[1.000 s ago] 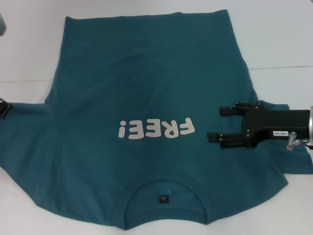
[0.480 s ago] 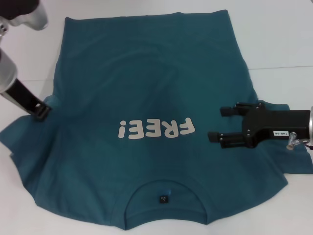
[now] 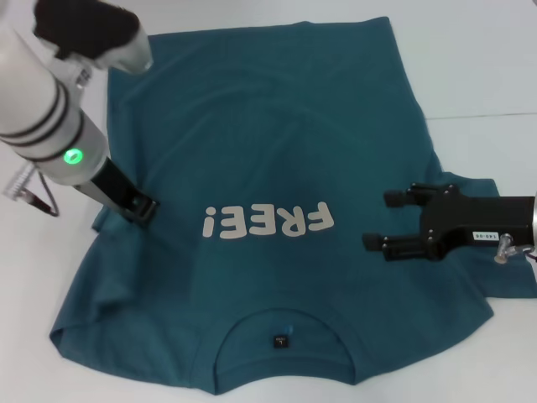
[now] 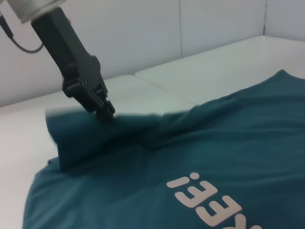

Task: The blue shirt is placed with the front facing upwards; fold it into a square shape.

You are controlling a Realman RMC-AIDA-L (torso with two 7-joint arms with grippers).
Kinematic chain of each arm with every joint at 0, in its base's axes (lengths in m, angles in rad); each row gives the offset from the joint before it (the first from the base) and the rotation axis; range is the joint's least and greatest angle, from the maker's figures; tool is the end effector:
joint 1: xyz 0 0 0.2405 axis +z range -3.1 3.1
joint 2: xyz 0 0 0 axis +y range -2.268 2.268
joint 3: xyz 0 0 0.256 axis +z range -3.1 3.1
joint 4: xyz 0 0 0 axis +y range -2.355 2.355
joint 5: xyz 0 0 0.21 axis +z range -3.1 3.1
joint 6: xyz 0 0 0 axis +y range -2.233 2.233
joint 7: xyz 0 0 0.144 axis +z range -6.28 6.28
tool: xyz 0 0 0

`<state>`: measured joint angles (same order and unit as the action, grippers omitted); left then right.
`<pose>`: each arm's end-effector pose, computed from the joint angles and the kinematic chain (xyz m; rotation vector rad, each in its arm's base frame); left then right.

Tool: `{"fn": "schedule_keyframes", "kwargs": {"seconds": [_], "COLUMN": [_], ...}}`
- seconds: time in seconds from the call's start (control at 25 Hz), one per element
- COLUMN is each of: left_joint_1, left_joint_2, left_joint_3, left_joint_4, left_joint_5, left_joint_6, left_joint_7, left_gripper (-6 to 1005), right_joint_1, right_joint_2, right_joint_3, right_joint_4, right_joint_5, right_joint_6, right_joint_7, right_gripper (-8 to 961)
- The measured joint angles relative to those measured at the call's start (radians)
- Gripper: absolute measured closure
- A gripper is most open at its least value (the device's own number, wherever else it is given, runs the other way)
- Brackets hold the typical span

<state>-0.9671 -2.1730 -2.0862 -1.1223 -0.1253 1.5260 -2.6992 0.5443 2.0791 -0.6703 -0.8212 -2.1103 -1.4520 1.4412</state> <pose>-0.1372 0.4187 0.0107 -2.2971 -1.0377 0.5380 0.2661 0.3578 0.0274 -2.6331 0.5413 0.4540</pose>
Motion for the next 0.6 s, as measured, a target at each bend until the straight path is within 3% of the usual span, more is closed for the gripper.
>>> {"fn": "schedule_keyframes", "kwargs": {"seconds": [0.08, 0.24, 0.48, 0.6], "left_joint_1": [0.015, 0.033, 0.112, 0.167], "left_joint_2": [-0.001, 0.001, 0.007, 0.009], "left_joint_3": [0.048, 0.066, 0.053, 0.015], "left_joint_4": [0.029, 0.058, -0.018, -0.061], "left_joint_5": [-0.031, -0.108, -0.142, -0.121], "left_joint_6": [-0.06, -0.154, -0.206, -0.218], "left_joint_7": [-0.047, -0.075, -0.098, -0.121], "left_gripper": [928, 822, 664, 418], "right_joint_1": [0.0, 0.002, 0.003, 0.001], "right_joint_2": [0.002, 0.004, 0.004, 0.003], "right_joint_3": [0.0, 0.0, 0.006, 0.007], "right_joint_4": [0.0, 0.002, -0.006, -0.006], "right_joint_5": [-0.007, -0.024, -0.026, -0.026], "right_joint_6": [0.01, 0.017, 0.02, 0.029], "right_joint_7": [0.0, 0.0, 0.007, 0.007], "right_gripper": [25, 25, 25, 25]}}
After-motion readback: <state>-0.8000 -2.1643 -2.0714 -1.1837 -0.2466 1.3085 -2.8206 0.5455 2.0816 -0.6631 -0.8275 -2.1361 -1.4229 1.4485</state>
